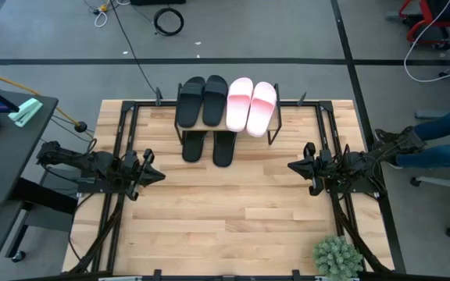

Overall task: Pick and place slides into the shelf
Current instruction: Return to Home Position

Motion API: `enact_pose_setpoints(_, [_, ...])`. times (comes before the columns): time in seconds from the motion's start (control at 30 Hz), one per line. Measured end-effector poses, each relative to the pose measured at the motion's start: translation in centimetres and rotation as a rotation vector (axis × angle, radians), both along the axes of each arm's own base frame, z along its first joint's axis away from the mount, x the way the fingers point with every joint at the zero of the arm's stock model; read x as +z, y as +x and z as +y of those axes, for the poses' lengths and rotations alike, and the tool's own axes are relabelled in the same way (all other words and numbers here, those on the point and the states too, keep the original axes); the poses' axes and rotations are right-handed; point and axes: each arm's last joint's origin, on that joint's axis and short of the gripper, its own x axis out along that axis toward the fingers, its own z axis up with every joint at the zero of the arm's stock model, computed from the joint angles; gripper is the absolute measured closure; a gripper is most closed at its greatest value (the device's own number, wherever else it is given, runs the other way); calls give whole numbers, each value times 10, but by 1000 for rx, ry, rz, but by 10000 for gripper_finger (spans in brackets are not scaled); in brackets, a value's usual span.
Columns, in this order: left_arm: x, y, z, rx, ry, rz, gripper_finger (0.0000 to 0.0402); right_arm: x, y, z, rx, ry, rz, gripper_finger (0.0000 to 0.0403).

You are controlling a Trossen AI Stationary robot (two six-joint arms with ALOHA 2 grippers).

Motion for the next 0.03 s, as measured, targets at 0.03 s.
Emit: enact_pose_setpoints(0.03, [0,0,0,0,0,0,365,0,0,0,0,0,0,389])
